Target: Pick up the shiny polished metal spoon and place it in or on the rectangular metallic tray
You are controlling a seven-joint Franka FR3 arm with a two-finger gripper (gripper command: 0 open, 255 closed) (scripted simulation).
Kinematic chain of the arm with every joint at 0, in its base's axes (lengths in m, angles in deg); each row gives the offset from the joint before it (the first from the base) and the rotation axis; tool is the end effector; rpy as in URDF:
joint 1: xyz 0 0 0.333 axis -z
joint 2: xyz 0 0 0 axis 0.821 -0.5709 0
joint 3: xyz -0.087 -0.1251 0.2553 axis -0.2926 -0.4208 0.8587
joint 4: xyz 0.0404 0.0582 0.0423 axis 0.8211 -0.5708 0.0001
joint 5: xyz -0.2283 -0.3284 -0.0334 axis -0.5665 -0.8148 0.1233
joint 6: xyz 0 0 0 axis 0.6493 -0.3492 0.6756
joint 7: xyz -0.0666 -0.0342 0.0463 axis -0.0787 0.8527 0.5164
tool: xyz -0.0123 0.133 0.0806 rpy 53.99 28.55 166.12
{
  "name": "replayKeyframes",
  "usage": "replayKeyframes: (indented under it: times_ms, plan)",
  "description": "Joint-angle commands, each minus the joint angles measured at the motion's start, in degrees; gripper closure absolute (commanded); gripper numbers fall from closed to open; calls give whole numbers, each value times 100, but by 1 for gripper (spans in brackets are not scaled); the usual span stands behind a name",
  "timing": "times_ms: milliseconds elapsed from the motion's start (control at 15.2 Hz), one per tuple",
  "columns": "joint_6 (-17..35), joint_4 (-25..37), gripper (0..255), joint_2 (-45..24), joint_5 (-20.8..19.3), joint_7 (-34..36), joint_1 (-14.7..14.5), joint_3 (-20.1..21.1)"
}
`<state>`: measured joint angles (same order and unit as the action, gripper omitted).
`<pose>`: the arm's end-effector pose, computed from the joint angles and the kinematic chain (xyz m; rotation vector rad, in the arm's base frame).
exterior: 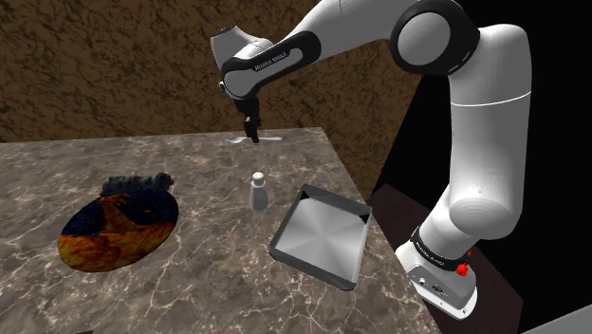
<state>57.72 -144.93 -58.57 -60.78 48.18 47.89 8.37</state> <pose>0.6438 0.1382 0.2667 2.6927 1.1587 -0.2337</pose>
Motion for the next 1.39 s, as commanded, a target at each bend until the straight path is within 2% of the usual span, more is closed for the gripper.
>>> replayKeyframes:
  times_ms: [0,528,594,1320]
  plan:
    - [162,-100,0,-57,-28,19,18,-17]
    - [161,-100,0,-57,-28,19,18,-17]
    - [161,-100,255,-57,-28,19,18,-17]
    - [45,-48,255,11,-5,-15,20,-8]
